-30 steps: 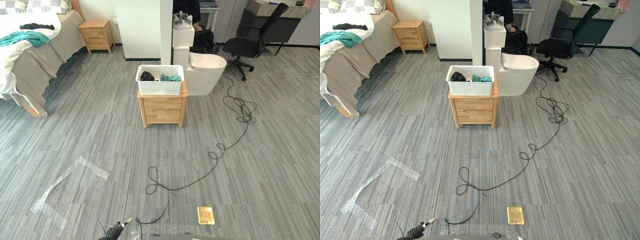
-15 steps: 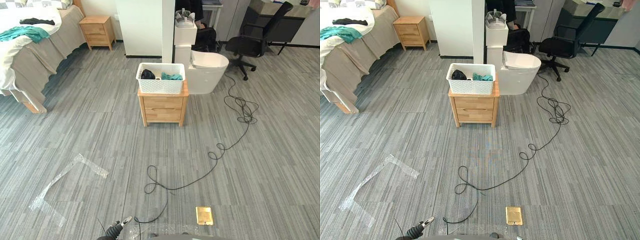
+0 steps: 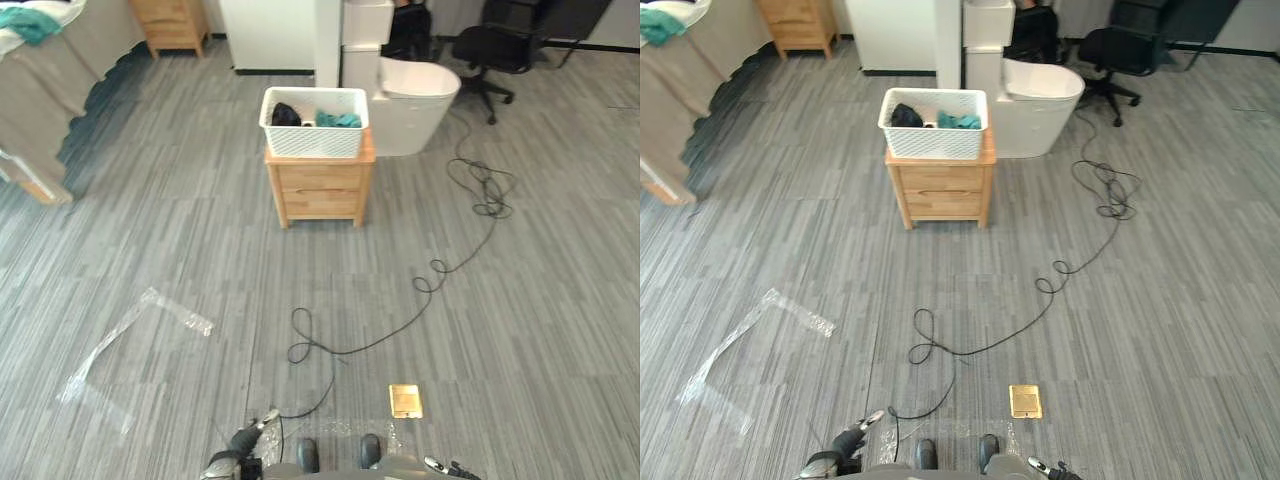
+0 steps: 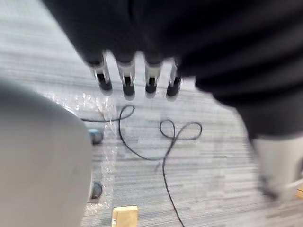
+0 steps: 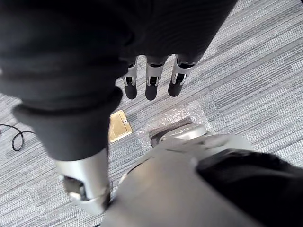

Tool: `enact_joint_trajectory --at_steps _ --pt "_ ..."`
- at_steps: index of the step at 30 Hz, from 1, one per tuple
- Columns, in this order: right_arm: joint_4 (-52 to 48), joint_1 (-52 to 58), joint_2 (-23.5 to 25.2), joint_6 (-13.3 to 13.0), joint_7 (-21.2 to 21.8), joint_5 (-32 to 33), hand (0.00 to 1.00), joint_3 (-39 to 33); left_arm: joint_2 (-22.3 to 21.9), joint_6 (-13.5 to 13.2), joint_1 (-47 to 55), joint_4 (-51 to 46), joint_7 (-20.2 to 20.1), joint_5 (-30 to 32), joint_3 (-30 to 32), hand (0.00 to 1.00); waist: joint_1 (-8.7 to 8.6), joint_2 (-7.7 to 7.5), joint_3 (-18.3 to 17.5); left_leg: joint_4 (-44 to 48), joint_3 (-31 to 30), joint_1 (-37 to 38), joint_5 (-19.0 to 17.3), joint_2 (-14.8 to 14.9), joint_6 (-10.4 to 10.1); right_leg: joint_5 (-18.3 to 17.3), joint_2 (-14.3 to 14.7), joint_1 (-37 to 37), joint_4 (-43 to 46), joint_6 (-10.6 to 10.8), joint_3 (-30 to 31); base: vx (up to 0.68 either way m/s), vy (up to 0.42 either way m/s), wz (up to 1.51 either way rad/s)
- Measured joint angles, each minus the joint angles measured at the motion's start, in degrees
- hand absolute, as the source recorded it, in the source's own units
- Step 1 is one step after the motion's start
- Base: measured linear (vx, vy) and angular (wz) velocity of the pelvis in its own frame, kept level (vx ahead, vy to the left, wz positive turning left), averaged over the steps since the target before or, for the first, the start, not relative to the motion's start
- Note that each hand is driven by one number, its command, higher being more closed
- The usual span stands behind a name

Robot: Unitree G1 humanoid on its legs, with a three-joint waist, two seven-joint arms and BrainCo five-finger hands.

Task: Pick up the laundry basket with both hands and put the clothes into the washing machine.

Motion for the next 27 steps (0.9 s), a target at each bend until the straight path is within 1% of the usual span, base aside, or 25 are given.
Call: enact_joint_trajectory --at_steps 1,2,3,4,5,7,8,9,10,11,12,13,14,15,16,17,18,19,20,21,23,24,25,26,27 --pt "-1.9 -0.2 -0.1 0.0 0.0 -0.1 0.00 0.4 0.1 0.2 -0.5 0.1 0.0 0.4 -0.7 0.00 -0.13 0.09 1.0 1.7 -0.8 0.0 -1.4 -0.5 0.6 1.1 -0.9 -5.4 12.0 -2.7 1.2 0.10 0.063 0.40" --pt "-2.9 -1.1 -0.2 -0.1 0.0 -0.8 0.00 1.5 0.7 0.3 -0.9 0.0 0.1 1.3 -2.0 0.00 -1.16 0.22 2.4 2.6 -1.1 1.5 -2.5 -0.5 1.1 1.1 -1.1 -9.6 20.8 -3.7 1.8 0.20 0.087 0.33" --pt "-3.3 -1.8 -0.2 -0.1 -0.1 -1.1 0.00 1.9 0.9 0.8 -1.2 0.0 0.1 2.5 -2.0 0.00 -1.48 -0.23 3.4 2.9 -0.8 3.4 -3.9 -0.3 1.1 0.2 -1.1 -13.1 26.0 -3.0 1.2 0.23 0.063 0.11" --pt "-3.7 -2.1 0.0 -0.1 -0.1 -1.1 0.00 1.9 1.0 1.1 -1.3 0.0 0.1 2.8 -1.5 0.00 -1.29 0.14 3.7 2.7 -0.4 4.1 -4.7 -0.3 0.9 -0.3 -1.1 -14.8 26.3 -3.1 0.3 0.37 0.090 -0.23" --pt "-3.9 -2.5 0.5 -0.3 -0.2 -1.0 0.00 1.8 1.2 1.6 -2.3 0.0 0.4 3.0 -0.3 0.00 -1.33 -0.47 3.9 2.6 -0.1 5.5 -6.2 -0.1 0.3 -0.3 -0.1 -17.1 22.1 -2.8 -1.3 0.42 0.072 -0.30" --pt "-3.5 -3.1 0.4 -0.5 -0.2 -0.9 0.00 1.7 1.8 1.6 -5.5 0.0 1.3 2.7 0.5 0.00 -1.92 0.03 4.5 2.2 -0.8 7.4 -8.1 1.2 -0.8 1.7 2.3 -17.0 5.6 -2.4 -4.5 0.50 0.032 0.00" --pt "-2.3 -2.9 0.4 -0.1 -0.3 -0.5 0.00 1.2 1.5 1.4 -8.4 -0.3 1.5 2.0 0.8 0.00 -2.73 0.26 5.0 1.2 -2.3 9.1 -8.6 1.9 -0.9 6.0 3.8 -16.9 -7.5 -2.4 -6.4 0.62 -0.028 0.55" --pt "-1.0 -2.3 0.7 0.0 -0.3 -0.6 0.00 0.0 1.5 1.0 -9.5 -0.5 1.4 1.8 0.9 0.00 -3.81 0.39 5.2 0.0 -3.7 10.4 -8.9 2.5 -1.6 9.0 4.5 -16.4 -15.0 -1.7 -6.2 0.66 -0.050 0.87" --pt "-0.2 -1.7 1.1 0.2 -0.2 -0.5 0.00 -2.0 1.6 0.5 -10.3 -0.7 1.4 1.8 1.0 0.00 -4.97 0.77 5.4 0.2 -5.1 12.3 -10.1 3.7 -3.8 10.4 5.6 -16.4 -16.8 -2.1 -5.7 0.75 -0.113 1.08" --pt "0.4 0.3 2.0 0.8 -0.2 -0.6 0.00 -5.2 0.5 0.1 -10.3 -0.8 1.2 2.1 1.3 0.00 -5.48 0.82 5.4 6.0 -6.7 13.1 -11.7 4.6 -6.5 12.3 5.7 -15.2 -15.4 -5.1 -4.8 0.83 -0.184 1.07" --pt "0.6 1.7 2.4 1.7 -0.1 -0.6 0.00 -8.2 -1.7 0.1 -9.3 -1.3 1.2 2.3 4.6 0.00 -5.51 1.48 5.6 17.6 -7.1 11.9 -12.4 6.7 -7.9 17.3 6.7 -12.8 -12.2 -9.8 -5.4 0.84 -0.213 0.74" --pt "-0.1 2.4 2.5 2.0 -0.1 -0.6 0.00 -8.8 -2.4 0.2 -8.6 -1.9 1.2 2.4 6.6 0.00 -5.18 2.80 5.6 25.6 -6.6 9.6 -10.9 8.2 -8.4 17.6 7.4 -12.1 -9.7 -10.4 -6.3 0.86 -0.263 0.30" --pt "-2.2 3.1 1.9 2.1 0.3 -0.6 0.00 -10.8 -4.4 0.2 -6.6 -2.5 1.1 2.6 9.1 0.00 -4.48 4.91 5.4 41.6 -5.6 3.7 -0.9 10.9 -6.9 12.6 9.1 -10.3 -5.6 -12.5 -6.9 0.87 -0.255 -0.11" --pt "-3.4 2.6 1.9 2.1 -0.1 -0.5 0.00 -10.2 -5.2 0.3 -5.5 -2.8 0.8 2.3 10.3 0.00 -3.51 5.30 5.4 52.5 -5.3 -0.8 3.6 12.6 -7.4 9.8 10.1 -7.9 -4.3 -14.1 -6.5 0.87 -0.253 -0.28" --pt "-4.3 1.5 1.7 2.0 -0.1 -0.5 0.00 -9.2 -5.3 0.5 -4.9 -2.7 0.5 1.9 10.6 0.00 -2.68 4.89 5.7 60.8 -5.3 -5.0 3.5 13.3 -7.5 7.9 10.9 -4.8 -4.1 -14.9 -5.5 0.97 -0.247 -0.43" --pt "-4.3 -0.8 0.8 1.5 -0.3 -0.1 0.00 -7.1 -5.2 0.8 -4.4 -2.7 0.1 1.5 10.3 0.00 -1.48 4.00 6.3 67.0 -5.2 -8.9 2.9 13.5 -7.2 7.5 11.2 0.0 -5.2 -15.2 -3.5 0.76 -0.186 -0.36" --pt "-5.0 -1.6 0.9 1.2 -0.4 0.1 0.00 -5.9 -5.3 0.8 -4.2 -2.7 0.0 1.4 10.0 0.00 -1.13 3.52 6.6 67.6 -5.0 -10.4 2.4 13.5 -6.4 7.5 11.0 2.8 -6.1 -15.2 -2.8 0.87 -0.187 -0.13" --pt "-6.5 -2.9 0.7 0.5 -0.5 0.2 0.00 -4.1 -4.8 0.3 -4.1 -4.0 0.0 1.5 8.8 0.00 -0.83 2.18 7.0 62.9 -2.3 -13.3 1.5 13.6 -5.1 7.1 9.4 9.9 -9.0 -14.4 -1.4 0.54 -0.098 0.07" --pt "-6.9 -3.4 0.6 0.1 -0.6 0.1 0.00 -3.3 -4.6 0.3 -4.1 -4.6 0.1 1.5 8.6 0.00 -0.64 1.46 6.7 59.0 -0.7 -14.4 1.5 13.6 -5.1 6.5 8.6 12.0 -9.9 -13.4 -0.9 0.64 -0.110 0.11" --pt "-8.3 -4.3 -0.1 -0.4 -1.0 0.1 0.00 -2.0 -4.5 0.0 -4.0 -5.5 0.2 1.4 7.9 0.00 -0.33 0.91 6.5 48.3 3.1 -16.3 1.5 13.6 -5.1 4.7 7.3 15.3 -11.5 -10.3 0.2 0.49 -0.075 -0.01" --pt "-9.9 -5.9 -2.2 -0.8 -1.7 0.1 0.00 0.1 -4.9 -0.2 -4.0 -5.9 0.4 1.4 7.5 0.00 0.27 2.70 5.7 26.0 6.7 -17.0 2.6 12.8 -6.3 2.0 7.3 19.3 -14.0 -6.1 1.7 0.60 -0.027 -0.28" --pt "-10.6 -6.5 -3.3 -1.0 -1.9 -0.2 0.00 0.2 -5.3 -0.1 -3.5 -5.7 0.9 1.3 7.4 0.00 0.50 3.92 5.0 9.5 6.4 -16.0 4.8 11.1 -8.4 0.5 7.9 20.8 -15.4 -5.3 2.6 0.58 0.035 -0.53" --pt "-11.1 -6.4 -3.7 -1.0 -2.1 -0.4 0.00 0.0 -5.4 0.0 -3.1 -5.4 1.3 1.3 7.3 0.00 0.76 4.24 4.6 6.1 6.0 -16.3 6.5 10.3 -7.9 -0.8 7.9 21.5 -15.6 -5.1 3.2 0.69 0.133 -0.90" --pt "-13.2 -5.7 -4.3 -1.1 -2.8 -0.7 0.00 -0.2 -5.2 0.0 -3.0 -4.6 1.6 1.3 7.4 0.00 2.07 3.40 3.5 8.4 7.5 -17.0 8.1 7.7 -5.3 -6.1 6.6 23.9 -14.8 -4.8 3.7 0.61 0.162 -0.79" --pt "-13.7 -5.1 -5.0 -1.2 -3.0 -0.6 0.00 -0.3 -5.4 0.1 -2.8 -4.1 1.8 1.3 7.5 0.00 1.73 4.35 2.7 8.9 8.5 -16.3 8.9 6.9 -4.1 -7.6 6.8 24.6 -13.0 -4.5 4.8 0.79 0.260 -0.80"
